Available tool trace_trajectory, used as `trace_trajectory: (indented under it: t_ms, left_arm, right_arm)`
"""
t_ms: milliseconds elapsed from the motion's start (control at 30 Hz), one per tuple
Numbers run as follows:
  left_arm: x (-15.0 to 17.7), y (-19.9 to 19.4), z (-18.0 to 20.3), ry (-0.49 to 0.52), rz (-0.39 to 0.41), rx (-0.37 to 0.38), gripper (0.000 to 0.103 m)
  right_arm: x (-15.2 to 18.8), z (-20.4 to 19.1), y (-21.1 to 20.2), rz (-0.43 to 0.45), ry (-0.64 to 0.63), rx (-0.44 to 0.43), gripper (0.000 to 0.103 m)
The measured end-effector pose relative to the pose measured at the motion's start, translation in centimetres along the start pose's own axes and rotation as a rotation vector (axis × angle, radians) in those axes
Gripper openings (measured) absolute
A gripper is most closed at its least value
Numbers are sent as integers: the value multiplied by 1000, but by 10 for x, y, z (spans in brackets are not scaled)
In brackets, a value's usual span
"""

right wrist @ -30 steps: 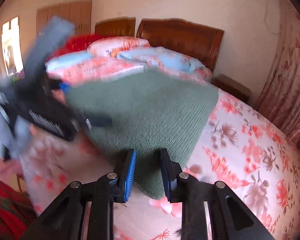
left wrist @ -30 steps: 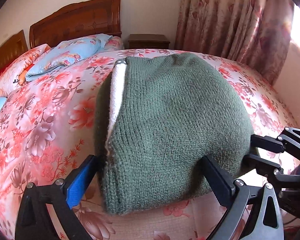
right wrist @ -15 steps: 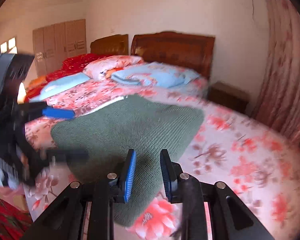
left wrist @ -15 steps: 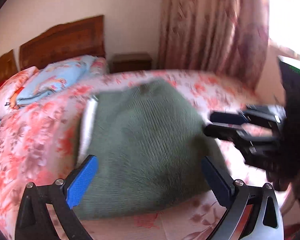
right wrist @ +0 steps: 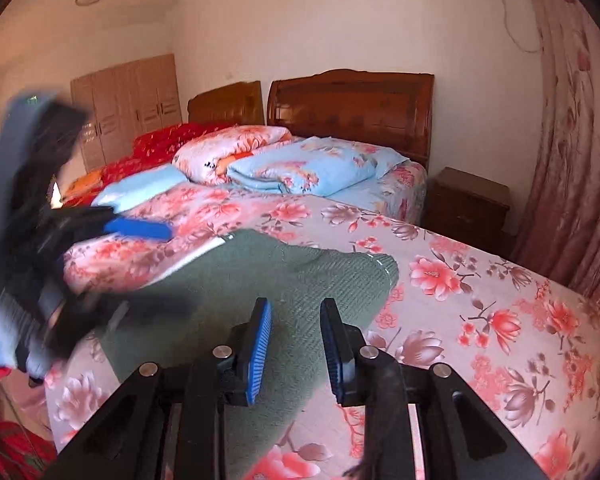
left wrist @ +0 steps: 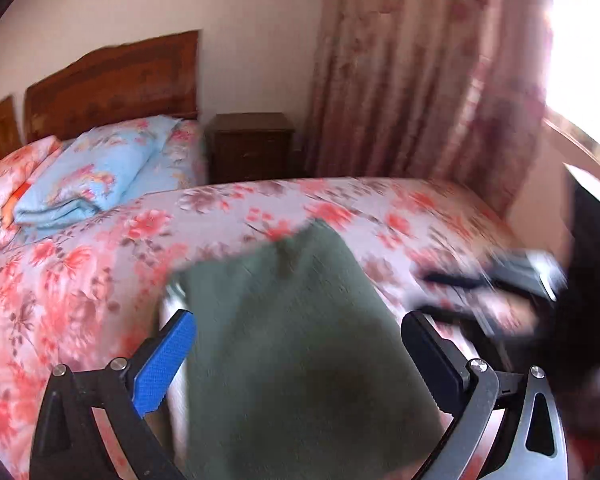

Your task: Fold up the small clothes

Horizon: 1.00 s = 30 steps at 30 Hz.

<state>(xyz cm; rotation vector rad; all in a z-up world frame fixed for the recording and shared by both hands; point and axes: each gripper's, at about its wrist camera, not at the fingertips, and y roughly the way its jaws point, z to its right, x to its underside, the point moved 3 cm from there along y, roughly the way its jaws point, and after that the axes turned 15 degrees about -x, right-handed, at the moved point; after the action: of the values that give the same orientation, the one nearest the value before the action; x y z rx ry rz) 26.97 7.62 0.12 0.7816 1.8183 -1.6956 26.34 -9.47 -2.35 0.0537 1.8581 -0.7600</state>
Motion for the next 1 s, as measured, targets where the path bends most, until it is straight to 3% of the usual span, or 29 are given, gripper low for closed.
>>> trace_trajectory:
  t_ms: [67,167,267,367,400,467,600,700,767,833,900,1000]
  left_arm:
    - [-15,12,-5,-14,-15,-22,103]
    - [-17,21,8,2,-47,42,103]
    - [-13,35,33,58,-65,59,103]
    - [-8,63,55,136,-84,-23,103]
    - [-3,80,59,166,-103,-66,103]
    - [-1,93,58,130,-157,-28,103]
    - [-28,64,60,121,-20,-61,103]
    - [-49,66,64,126,18,-89,103]
    - [-54,83,71,167,25,-150,103]
    - [-51,114,74,207,-23,-220,103]
    - [-47,138,68,184,-132,-188,103]
    - [-54,112,51,110,-58,-187,103]
  right_arm:
    - [8,-12,-3,-15,-27,15,26]
    - [27,-33,-3,-48,-52,-1,26]
    - [46,-57,2,-94,-103,-40,26]
    - [65,-70,19,-160,-167,-30,26]
    - [67,-72,20,-146,-184,-25,26]
    - [64,-66,18,-132,-134,-44,26]
    - [66,-60,13,-115,-103,-63,26]
    - [65,-60,15,-105,-91,-64,26]
    - [64,-63,15,-112,-102,-56,26]
    - [64,-64,14,-114,-101,-54,26]
    - [65,-64,14,-113,-95,-51,26]
    - [65,-66,14,-112,-92,-37,26]
